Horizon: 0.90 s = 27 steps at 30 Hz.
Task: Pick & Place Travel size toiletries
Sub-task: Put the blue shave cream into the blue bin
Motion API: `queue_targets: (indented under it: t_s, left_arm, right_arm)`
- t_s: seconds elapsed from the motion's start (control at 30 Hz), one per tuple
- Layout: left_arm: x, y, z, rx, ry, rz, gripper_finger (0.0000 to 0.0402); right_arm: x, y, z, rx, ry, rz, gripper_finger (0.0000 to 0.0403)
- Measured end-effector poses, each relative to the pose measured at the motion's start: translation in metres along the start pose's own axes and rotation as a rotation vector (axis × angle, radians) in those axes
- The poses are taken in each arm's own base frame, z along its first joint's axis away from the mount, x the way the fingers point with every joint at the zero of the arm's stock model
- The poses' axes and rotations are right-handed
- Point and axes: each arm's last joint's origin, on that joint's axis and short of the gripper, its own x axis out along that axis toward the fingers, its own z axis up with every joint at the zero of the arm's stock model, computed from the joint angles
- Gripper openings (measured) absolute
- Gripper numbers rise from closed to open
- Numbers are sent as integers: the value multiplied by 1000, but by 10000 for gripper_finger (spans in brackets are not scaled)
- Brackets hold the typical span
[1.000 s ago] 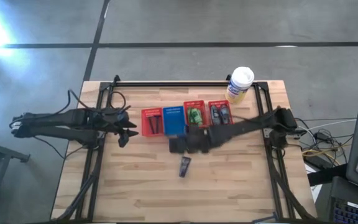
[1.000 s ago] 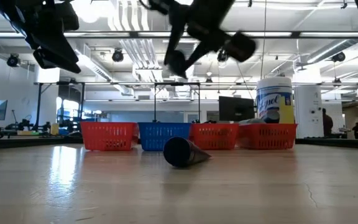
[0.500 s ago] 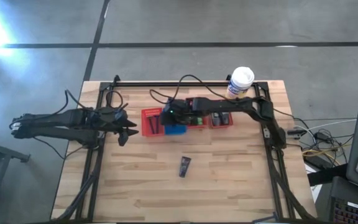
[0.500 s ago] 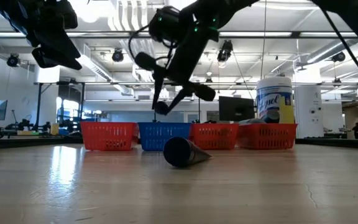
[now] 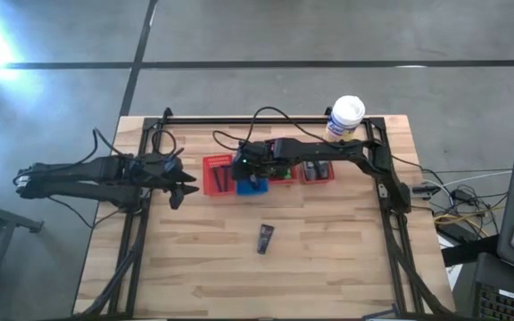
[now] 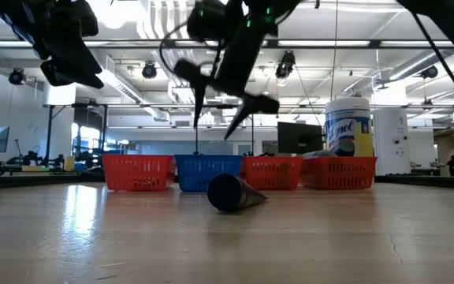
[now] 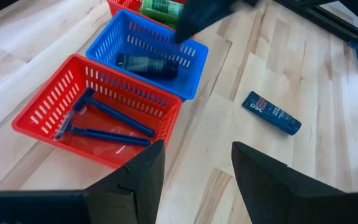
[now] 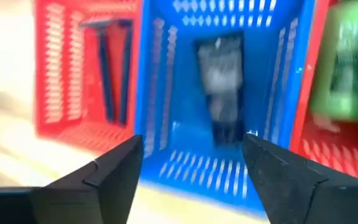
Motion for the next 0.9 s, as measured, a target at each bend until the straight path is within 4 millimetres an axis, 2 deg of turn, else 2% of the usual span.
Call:
queue_targets:
  t_s: [0.17,0.33,0.5,0.6,0.7,0.9]
  left_arm:
    - [0,0,-1,1,3,1,190]
    - [1,0,-1,3,4,1,190]
    - [1,0,-1,3,8,-2,190]
    - [1,0,-1,4,14,-3,190]
    - [1,0,-1,14,15,-6,190]
    - [1,0,-2,22,17,-5,190]
  right_arm:
    - [-32,7,-41,8,105,-107,302]
    - [-40,20,-102,99,200,-106,316]
    - [-24,22,-158,215,231,-128,323]
    - [-7,18,-179,254,232,-166,326]
    - [9,14,-190,275,223,-209,324]
    - [40,12,-195,280,199,-259,290]
